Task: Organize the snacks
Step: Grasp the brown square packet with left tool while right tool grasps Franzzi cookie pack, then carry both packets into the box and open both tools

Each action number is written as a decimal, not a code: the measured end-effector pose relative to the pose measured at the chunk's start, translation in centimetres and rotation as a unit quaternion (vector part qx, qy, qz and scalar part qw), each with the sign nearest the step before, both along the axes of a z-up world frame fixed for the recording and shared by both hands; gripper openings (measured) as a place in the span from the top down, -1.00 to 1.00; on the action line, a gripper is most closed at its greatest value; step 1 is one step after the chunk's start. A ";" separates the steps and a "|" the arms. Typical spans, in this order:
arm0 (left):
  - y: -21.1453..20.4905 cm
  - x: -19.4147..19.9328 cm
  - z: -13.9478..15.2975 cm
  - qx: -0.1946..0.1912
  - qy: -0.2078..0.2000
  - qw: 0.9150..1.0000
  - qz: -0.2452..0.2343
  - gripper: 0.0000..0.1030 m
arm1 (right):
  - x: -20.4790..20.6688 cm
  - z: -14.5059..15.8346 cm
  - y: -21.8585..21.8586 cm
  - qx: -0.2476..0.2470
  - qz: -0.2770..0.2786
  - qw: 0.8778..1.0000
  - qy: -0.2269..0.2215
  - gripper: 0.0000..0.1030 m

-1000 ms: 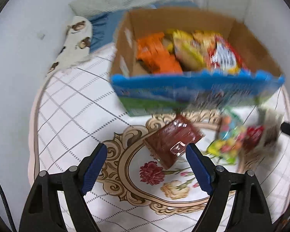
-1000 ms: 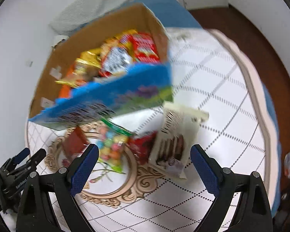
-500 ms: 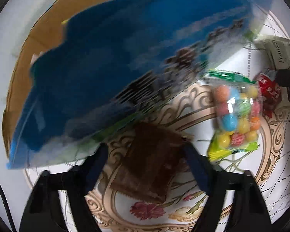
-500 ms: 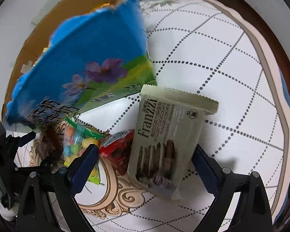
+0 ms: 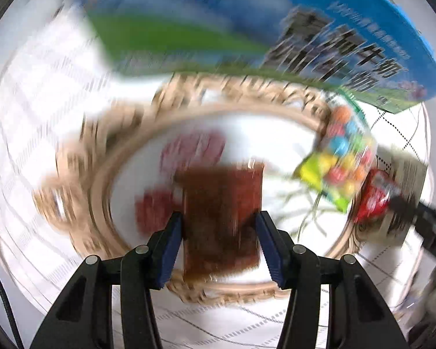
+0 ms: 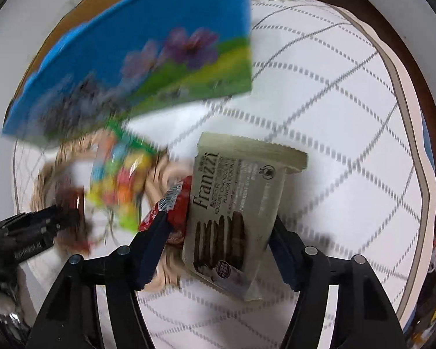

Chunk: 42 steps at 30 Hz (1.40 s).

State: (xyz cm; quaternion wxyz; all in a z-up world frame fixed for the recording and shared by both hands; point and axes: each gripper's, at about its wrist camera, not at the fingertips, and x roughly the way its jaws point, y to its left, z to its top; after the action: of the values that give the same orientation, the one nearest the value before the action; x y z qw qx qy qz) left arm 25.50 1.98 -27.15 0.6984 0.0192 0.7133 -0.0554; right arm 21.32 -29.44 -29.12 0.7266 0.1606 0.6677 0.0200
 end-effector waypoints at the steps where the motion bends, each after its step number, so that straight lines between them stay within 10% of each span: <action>1: 0.5 -0.9 -0.4 -0.006 0.006 1.000 0.013 0.04 | -0.7 -0.1 0.3 0.002 0.007 1.000 0.004 -0.33; 10: 2.8 -5.3 -2.1 -0.024 0.023 0.998 0.045 0.04 | -7.7 -2.1 2.9 0.026 0.051 0.997 0.049 -0.15; 17: 2.0 -3.9 3.2 -0.045 -0.011 0.996 0.074 -0.32 | -9.0 -2.8 0.4 0.090 -0.018 0.995 0.044 -0.40; 27: 0.3 1.3 0.1 -0.021 0.005 0.994 0.109 -0.21 | -7.8 -3.3 3.8 0.033 0.007 0.999 0.030 -0.30; 42: 0.8 -10.3 -3.0 -0.014 0.042 0.999 -0.030 -0.10 | -14.2 -4.3 8.4 -0.007 -0.005 0.997 0.080 -0.27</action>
State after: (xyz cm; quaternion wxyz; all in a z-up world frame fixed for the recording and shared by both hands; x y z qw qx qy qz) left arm 15.18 2.80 -30.16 0.6665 0.0284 0.7399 -0.0865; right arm 7.10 -21.07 -33.41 0.6723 0.1596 0.7229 -0.0013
